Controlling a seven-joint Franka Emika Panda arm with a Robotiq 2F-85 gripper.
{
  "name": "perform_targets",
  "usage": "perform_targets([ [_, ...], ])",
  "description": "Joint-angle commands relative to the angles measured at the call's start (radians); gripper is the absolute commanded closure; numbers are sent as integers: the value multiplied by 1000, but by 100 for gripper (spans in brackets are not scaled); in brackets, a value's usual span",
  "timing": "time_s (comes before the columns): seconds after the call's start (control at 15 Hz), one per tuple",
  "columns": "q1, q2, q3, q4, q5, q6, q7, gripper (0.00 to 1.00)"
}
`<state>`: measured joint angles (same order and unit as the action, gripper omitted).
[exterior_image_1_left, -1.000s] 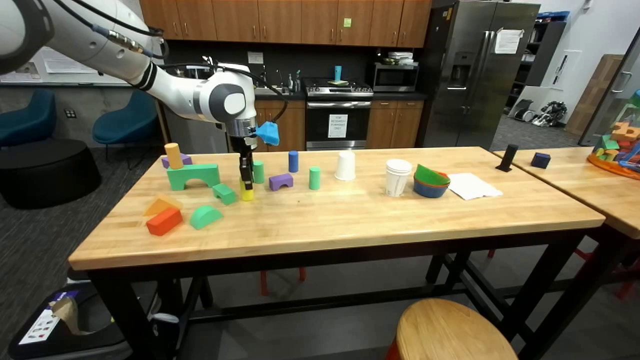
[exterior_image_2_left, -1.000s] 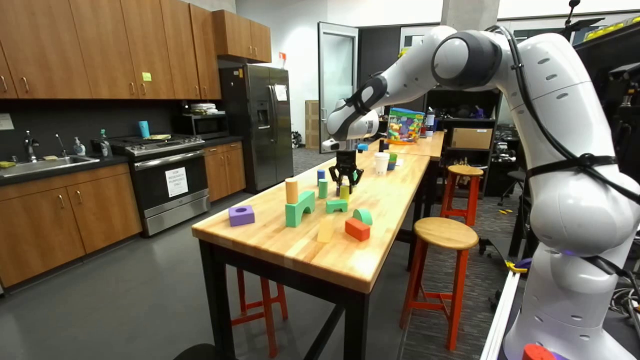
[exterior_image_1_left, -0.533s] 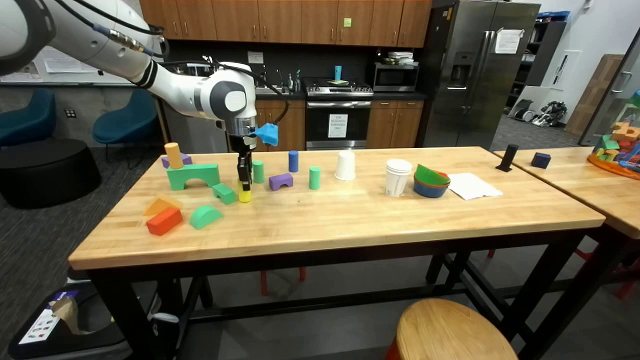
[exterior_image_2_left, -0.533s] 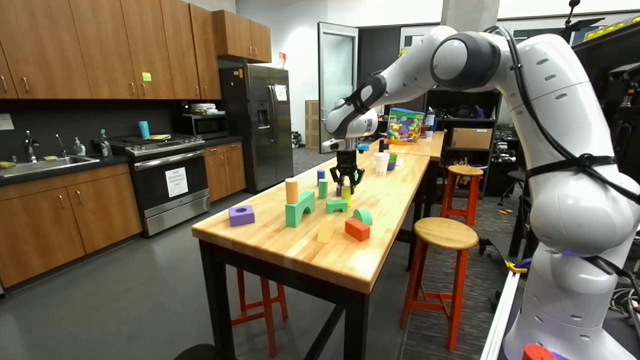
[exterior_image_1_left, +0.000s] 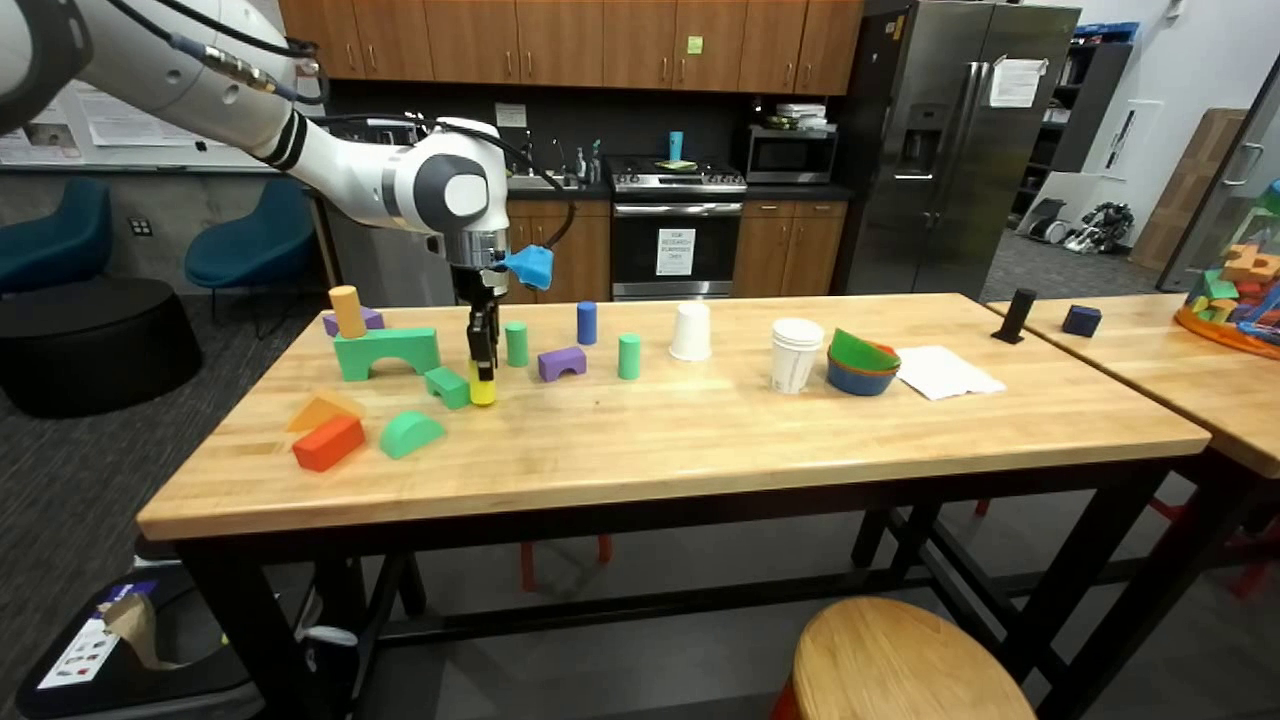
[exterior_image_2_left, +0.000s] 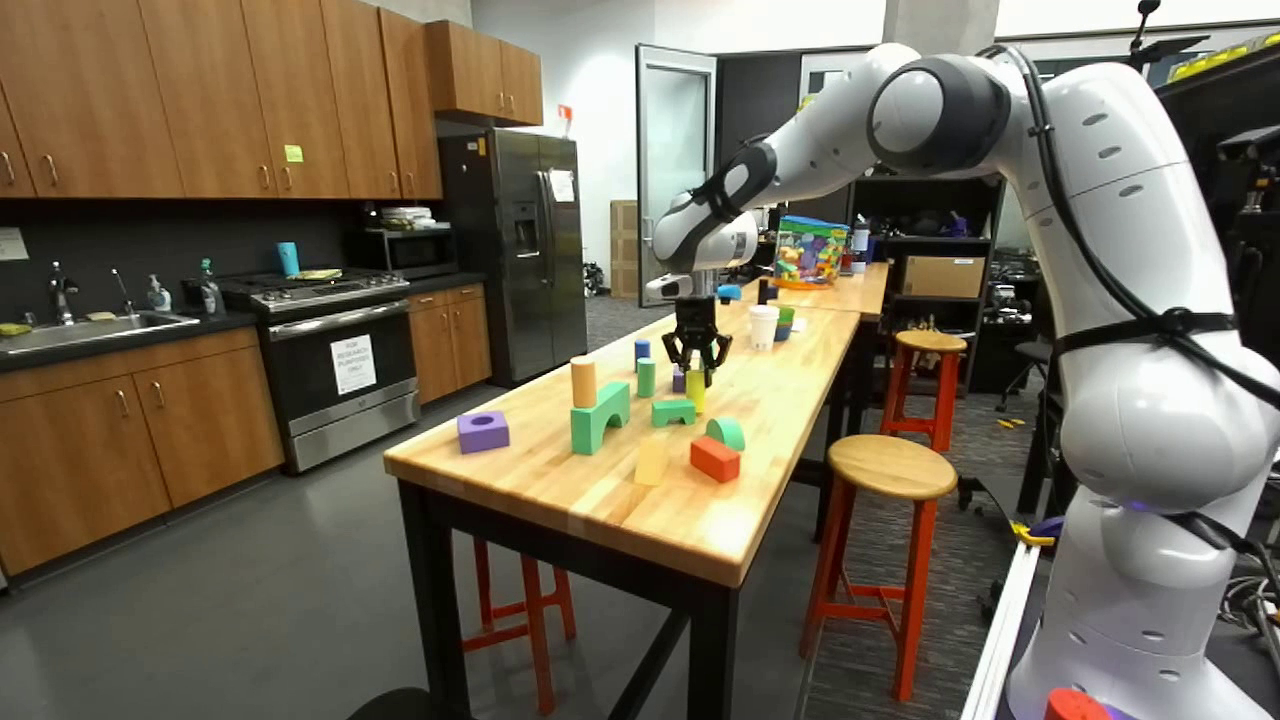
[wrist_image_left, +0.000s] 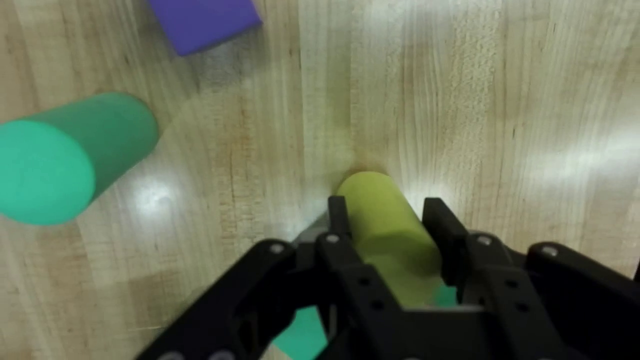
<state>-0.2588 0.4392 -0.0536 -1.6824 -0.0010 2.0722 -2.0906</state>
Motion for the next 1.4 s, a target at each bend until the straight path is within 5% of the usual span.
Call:
perform_targets([
  [0.0, 8, -69, -2, -62, -2, 5, 14, 84],
  [0.93, 113, -269, 3, -180, -88, 24, 46, 84],
  [1.0, 103, -221, 0, -133, -61, 7, 25, 59],
  [1.33, 116, -242, 1, -151, -74, 7, 34, 59],
])
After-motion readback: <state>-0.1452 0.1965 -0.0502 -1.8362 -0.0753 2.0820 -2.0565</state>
